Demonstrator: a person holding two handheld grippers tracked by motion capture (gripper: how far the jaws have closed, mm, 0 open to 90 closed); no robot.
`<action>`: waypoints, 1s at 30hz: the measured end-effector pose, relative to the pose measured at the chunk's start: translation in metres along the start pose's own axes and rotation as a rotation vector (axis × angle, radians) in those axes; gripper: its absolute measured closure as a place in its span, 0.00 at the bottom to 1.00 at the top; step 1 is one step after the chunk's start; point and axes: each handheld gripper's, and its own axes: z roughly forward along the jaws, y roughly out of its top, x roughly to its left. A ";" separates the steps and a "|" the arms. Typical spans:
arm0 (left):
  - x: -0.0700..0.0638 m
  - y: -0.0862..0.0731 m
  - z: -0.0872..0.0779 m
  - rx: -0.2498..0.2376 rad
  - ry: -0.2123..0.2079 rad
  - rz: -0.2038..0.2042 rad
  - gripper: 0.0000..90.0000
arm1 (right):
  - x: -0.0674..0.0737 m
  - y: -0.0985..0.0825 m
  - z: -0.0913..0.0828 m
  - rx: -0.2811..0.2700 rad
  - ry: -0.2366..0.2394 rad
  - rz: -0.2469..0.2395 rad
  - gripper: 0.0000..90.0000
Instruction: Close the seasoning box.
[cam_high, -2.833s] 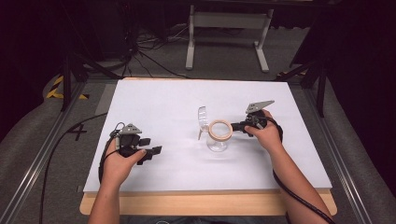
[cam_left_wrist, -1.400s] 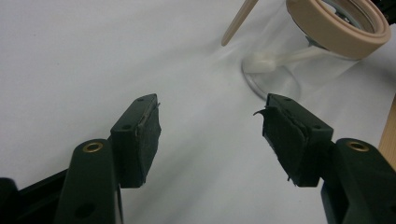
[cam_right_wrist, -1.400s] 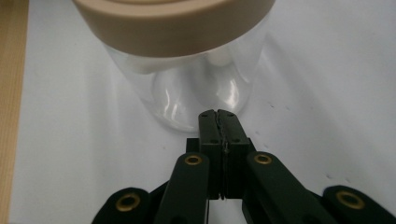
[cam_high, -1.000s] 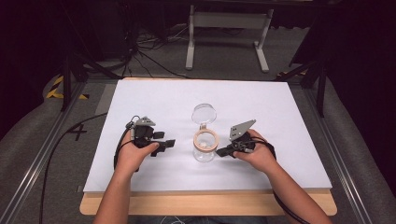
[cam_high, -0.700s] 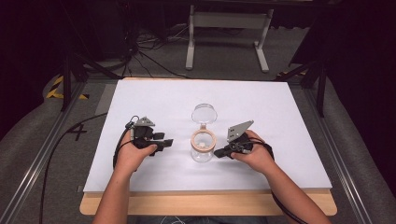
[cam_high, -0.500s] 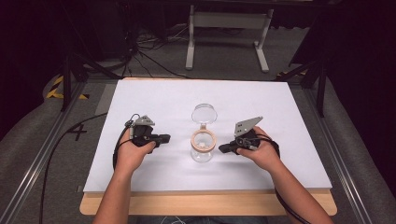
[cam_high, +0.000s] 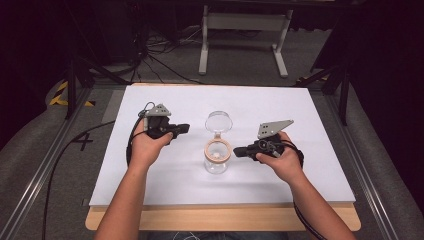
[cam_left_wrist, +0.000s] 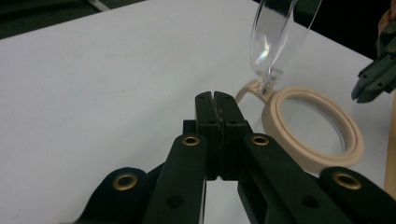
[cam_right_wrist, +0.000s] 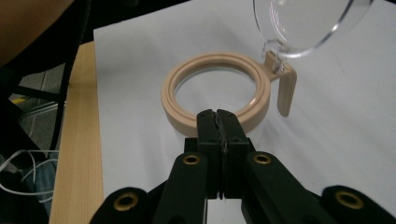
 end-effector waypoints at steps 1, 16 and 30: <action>0.001 0.003 0.002 -0.003 0.001 0.004 1.00 | 0.000 0.002 0.000 -0.009 -0.001 0.000 1.00; 0.003 0.033 0.036 -0.023 -0.061 0.008 1.00 | 0.000 0.020 0.010 -0.108 -0.019 0.056 1.00; 0.004 0.035 0.045 0.018 -0.112 0.011 0.98 | -0.010 0.028 0.022 -0.074 -0.025 0.082 1.00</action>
